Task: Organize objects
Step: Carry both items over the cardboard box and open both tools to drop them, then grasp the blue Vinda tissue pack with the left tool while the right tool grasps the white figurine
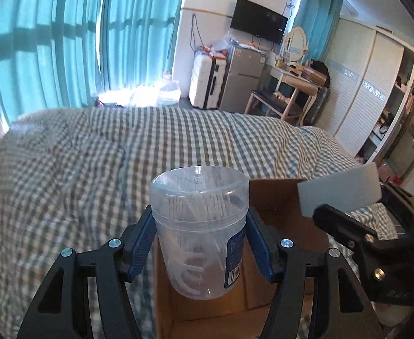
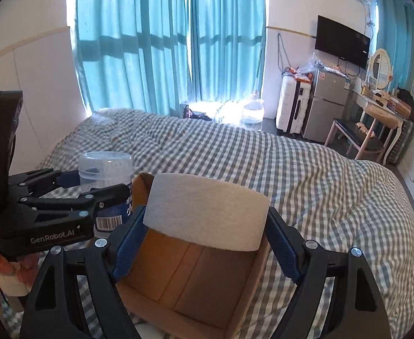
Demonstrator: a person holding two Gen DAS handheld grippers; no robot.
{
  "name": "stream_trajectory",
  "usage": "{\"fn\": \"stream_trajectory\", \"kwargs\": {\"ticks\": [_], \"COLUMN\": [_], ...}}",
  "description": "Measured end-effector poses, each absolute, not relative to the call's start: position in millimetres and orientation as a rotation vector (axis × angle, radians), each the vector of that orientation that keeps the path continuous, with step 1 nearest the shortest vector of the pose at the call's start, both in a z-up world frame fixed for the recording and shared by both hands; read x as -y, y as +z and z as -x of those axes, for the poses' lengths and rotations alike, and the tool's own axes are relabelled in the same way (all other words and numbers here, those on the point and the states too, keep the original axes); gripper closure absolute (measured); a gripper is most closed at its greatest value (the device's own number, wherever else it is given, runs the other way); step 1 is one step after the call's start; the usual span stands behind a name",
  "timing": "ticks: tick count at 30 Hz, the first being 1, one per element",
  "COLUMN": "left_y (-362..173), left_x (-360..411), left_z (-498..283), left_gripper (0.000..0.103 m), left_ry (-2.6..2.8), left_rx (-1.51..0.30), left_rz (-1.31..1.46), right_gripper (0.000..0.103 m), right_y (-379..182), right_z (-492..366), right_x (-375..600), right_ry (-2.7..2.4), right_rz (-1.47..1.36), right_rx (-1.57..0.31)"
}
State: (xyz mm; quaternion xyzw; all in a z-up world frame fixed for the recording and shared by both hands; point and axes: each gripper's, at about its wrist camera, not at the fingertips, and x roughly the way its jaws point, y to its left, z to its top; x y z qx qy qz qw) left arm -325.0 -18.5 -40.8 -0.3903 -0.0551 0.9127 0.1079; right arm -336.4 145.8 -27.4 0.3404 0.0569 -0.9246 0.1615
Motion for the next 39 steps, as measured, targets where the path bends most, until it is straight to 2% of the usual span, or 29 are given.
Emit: {"fn": "stream_trajectory", "kwargs": {"ticks": [6, 12, 13, 15, 17, 18, 25, 31, 39], "left_y": [-75.8, -87.6, -88.9, -88.8, -80.3, -76.3, -26.3, 13.6, 18.2], "left_x": [8.6, -4.5, -6.4, -6.7, -7.4, -7.4, -3.5, 3.4, 18.3], "left_z": [340.2, 342.3, 340.7, 339.1, 331.0, 328.3, 292.7, 250.6, 190.8], "left_gripper": [0.039, 0.039, 0.038, 0.033, 0.014, 0.012, 0.010, 0.009, 0.009], "left_ry": [2.661, 2.647, 2.646, 2.643, 2.659, 2.673, 2.720, 2.771, 2.804], "left_rx": [0.098, 0.034, 0.020, 0.017, 0.023, 0.023, 0.017, -0.017, -0.047], "left_rz": [1.201, 1.202, 1.207, 1.211, 1.171, 1.149, 1.052, 1.015, 1.076], "right_gripper": [0.021, 0.020, 0.018, 0.009, 0.009, 0.009, 0.009, 0.009, 0.009], "right_y": [-65.6, -73.2, -71.1, -63.3, -53.7, -47.9, 3.8, 44.7, 55.1], "right_z": [360.3, 363.3, 362.3, 356.7, 348.5, 343.3, 304.0, 254.6, 188.1], "right_x": [-158.3, -164.8, -166.9, -172.9, -177.0, -179.0, -187.3, -185.9, -188.9], "right_ry": [-2.599, -2.545, -2.543, -2.566, -2.589, -2.601, -2.633, -2.663, -2.650], "right_rz": [-1.039, -1.025, -1.015, -0.979, -0.948, -0.940, -0.870, -0.796, -0.822], "right_rx": [-0.147, -0.075, -0.054, -0.018, -0.003, 0.001, 0.037, -0.059, -0.148]}}
